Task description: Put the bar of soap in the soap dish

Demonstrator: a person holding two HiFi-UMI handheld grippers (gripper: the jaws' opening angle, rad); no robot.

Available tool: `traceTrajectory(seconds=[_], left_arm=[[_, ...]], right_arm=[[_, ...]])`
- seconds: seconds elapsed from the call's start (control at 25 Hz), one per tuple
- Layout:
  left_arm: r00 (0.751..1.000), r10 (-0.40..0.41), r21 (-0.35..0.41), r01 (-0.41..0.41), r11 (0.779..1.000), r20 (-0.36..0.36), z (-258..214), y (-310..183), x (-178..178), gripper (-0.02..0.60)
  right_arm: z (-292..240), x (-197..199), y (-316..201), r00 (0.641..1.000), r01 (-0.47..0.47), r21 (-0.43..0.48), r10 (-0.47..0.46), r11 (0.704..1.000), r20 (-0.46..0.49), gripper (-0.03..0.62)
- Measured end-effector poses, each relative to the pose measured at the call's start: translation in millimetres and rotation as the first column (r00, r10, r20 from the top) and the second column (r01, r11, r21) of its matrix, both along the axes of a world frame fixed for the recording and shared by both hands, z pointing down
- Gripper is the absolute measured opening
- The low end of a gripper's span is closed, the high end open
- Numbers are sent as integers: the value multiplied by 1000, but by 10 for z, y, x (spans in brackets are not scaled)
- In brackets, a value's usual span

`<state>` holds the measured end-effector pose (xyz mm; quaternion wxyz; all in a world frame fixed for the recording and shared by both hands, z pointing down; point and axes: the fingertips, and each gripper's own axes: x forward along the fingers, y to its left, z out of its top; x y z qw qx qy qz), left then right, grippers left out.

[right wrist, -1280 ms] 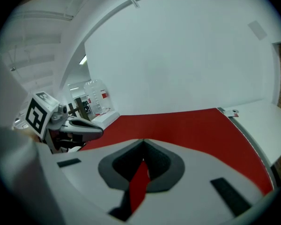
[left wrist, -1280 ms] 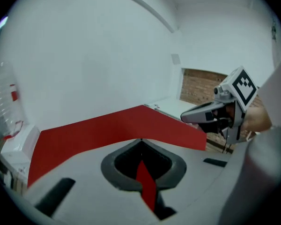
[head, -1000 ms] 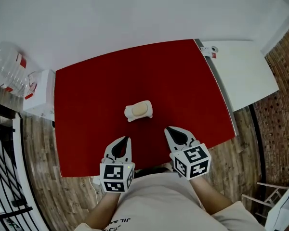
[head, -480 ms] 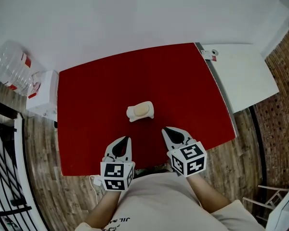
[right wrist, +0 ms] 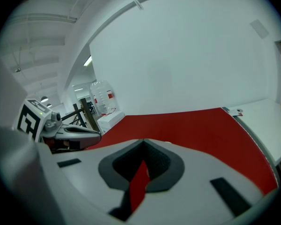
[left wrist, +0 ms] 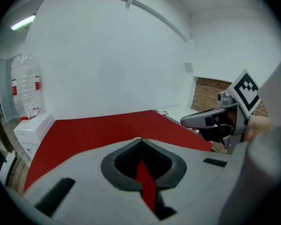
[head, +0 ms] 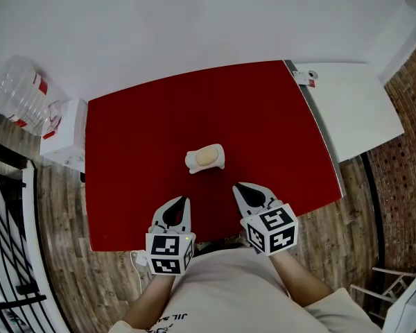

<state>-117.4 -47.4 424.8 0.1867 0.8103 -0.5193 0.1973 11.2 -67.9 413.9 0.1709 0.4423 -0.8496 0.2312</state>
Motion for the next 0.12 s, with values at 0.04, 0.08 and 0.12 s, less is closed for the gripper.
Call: traceTrajectory(seconds=[0.04,0.08,0.12], left_arm=[[1000,1,0,-1,1000,0,2,-3,-6,8],[1000,1,0,-1,1000,0,3,-7,-13,8],[1000,1,0,-1,1000,-1,4,-12,-21,8]], right_arm=[[0,-5,-3,1000,0,0,0,1000,0,5],[0,-9,-8,1000,0,1,0,1000,0,5],[-1,-14,-13,1000,0,1,0,1000,0,5]])
